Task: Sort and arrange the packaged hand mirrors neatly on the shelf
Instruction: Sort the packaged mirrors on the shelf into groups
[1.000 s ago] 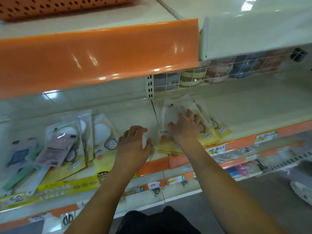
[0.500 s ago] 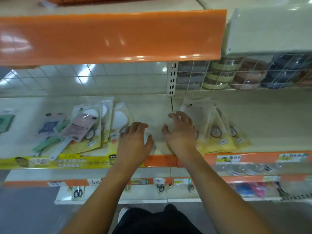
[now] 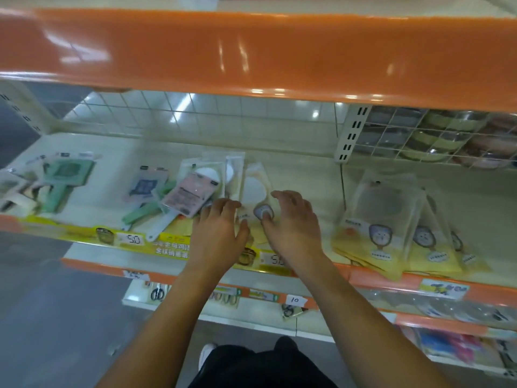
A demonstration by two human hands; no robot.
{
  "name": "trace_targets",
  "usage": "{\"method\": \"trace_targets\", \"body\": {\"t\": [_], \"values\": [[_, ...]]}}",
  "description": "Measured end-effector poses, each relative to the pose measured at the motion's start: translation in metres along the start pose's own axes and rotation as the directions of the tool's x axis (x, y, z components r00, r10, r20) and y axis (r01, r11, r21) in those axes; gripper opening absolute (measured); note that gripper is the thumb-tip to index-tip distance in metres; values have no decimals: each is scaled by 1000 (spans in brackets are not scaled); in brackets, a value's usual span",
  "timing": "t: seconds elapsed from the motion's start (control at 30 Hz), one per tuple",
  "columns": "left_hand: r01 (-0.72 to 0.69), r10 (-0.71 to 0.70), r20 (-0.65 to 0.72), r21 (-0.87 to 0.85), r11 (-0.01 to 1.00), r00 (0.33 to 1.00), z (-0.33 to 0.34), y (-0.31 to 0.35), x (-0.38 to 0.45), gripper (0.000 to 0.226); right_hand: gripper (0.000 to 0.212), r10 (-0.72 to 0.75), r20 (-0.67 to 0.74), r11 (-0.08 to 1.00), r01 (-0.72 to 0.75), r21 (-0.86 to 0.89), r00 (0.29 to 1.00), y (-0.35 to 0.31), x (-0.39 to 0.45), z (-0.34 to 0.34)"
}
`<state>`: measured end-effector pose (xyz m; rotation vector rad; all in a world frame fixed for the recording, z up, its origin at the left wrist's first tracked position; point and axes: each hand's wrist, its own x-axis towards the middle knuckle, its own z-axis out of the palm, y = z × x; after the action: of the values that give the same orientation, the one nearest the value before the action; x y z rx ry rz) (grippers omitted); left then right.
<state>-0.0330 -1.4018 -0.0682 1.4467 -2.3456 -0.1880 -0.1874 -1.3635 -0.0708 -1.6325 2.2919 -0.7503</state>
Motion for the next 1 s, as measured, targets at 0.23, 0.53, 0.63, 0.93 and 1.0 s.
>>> {"method": "trace_targets", "body": {"t": [0.23,0.53,0.63,0.93,1.0], "values": [[25,-25,-12,-21,999,1000,-16,-54,6,34,48,1,-3,1000,-1,8,1000,-45,5,27],[54,-55,-9,-62,997,998,-34,-124,17,41,49,24,36,998,-22,-61,999,-106,20,65],[28,-29,-16,-79,996,999,-37,-144,18,40,51,32,6,998,-32,-58,999,-122,22,76],[-51,52,12,-83,995,999,-44,-186,17,38,50,65,-88,993,-73,-88,994,-158,11,104],[-56,58,22,-91,994,998,-46,-189,14,38,50,79,-77,989,-88,-115,994,-161,7,106]]}}
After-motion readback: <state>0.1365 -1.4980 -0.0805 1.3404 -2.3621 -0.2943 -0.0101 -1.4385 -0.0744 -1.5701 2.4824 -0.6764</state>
